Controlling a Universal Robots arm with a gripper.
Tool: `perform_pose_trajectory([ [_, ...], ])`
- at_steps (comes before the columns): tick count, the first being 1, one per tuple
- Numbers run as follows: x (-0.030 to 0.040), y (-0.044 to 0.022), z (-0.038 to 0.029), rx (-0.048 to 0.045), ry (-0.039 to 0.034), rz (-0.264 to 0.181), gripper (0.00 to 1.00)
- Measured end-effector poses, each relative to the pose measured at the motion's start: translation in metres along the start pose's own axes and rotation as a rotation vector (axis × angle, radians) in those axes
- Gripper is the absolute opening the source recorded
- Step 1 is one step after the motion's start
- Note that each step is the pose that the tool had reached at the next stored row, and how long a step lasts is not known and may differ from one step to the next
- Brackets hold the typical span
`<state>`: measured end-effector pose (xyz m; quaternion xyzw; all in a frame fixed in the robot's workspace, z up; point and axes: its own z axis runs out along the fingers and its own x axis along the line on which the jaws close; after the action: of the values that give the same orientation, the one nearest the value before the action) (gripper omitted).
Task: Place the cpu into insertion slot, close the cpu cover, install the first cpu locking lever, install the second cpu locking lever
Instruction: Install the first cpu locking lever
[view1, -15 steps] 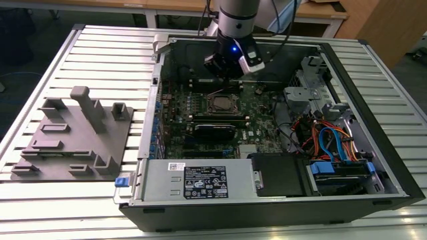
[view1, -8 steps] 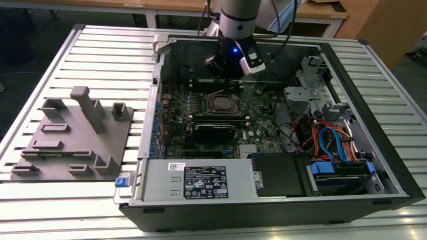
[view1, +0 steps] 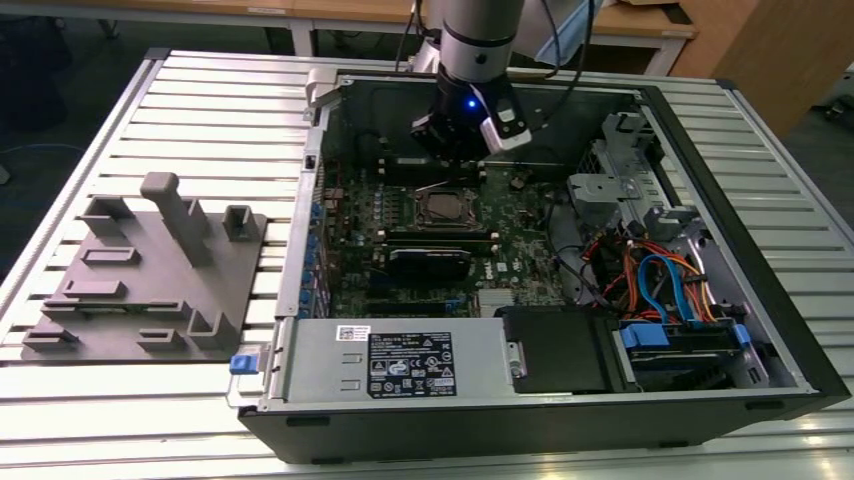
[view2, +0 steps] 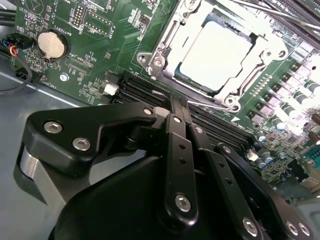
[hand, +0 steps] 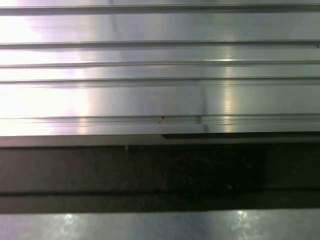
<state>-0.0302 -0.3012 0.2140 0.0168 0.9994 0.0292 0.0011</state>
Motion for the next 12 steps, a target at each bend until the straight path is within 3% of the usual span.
perform_pose_trajectory([
  [12, -0.0032, -0.0001, 0.0066, -0.0001, 0.0000, 0.000, 0.10],
])
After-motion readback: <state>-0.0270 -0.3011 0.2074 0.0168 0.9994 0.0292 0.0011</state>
